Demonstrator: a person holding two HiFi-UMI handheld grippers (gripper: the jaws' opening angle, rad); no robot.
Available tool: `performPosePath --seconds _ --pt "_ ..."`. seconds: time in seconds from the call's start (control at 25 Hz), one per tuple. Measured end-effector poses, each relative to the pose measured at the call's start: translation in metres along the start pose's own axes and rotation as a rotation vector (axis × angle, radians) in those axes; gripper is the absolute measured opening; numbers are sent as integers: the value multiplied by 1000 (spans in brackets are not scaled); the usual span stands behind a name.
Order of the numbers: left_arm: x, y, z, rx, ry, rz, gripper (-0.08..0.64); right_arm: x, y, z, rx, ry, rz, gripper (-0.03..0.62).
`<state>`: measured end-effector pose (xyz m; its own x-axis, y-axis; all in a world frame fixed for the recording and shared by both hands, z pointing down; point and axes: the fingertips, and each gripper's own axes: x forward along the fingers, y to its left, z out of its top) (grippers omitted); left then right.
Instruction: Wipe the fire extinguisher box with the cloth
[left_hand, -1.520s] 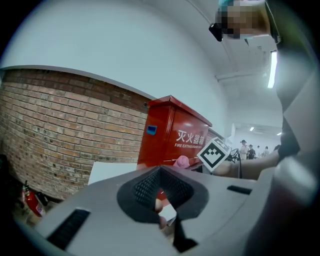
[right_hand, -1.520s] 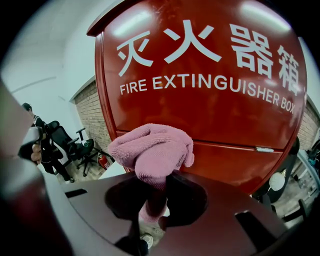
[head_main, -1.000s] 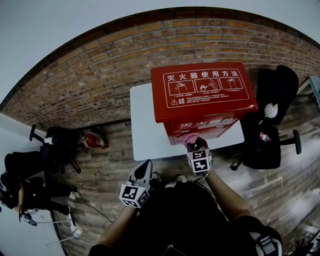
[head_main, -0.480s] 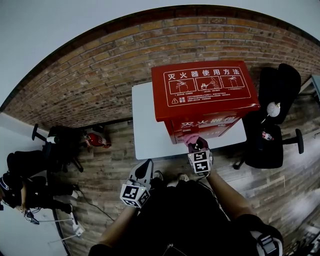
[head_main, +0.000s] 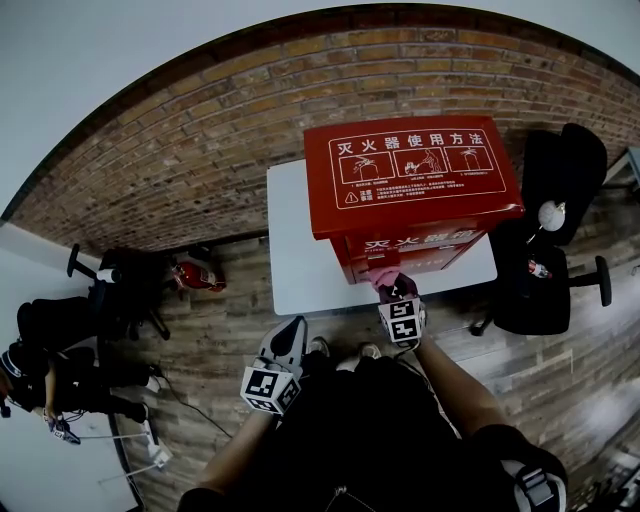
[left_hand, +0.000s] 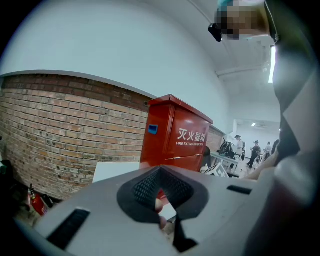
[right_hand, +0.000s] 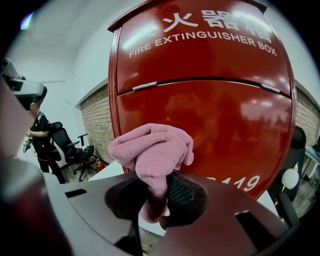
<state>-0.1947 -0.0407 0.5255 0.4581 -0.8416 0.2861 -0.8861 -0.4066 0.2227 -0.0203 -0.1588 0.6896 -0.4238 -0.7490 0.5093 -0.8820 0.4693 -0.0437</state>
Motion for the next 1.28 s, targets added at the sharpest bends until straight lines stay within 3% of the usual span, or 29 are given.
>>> performPosePath --seconds 0.48,1.28 --pt "-2 4 -4 -3 3 15 23 12 -1 -21 2 -9 9 84" --pt "-4 11 -10 -9 22 40 23 46 -3 -80 -35 88 25 84"
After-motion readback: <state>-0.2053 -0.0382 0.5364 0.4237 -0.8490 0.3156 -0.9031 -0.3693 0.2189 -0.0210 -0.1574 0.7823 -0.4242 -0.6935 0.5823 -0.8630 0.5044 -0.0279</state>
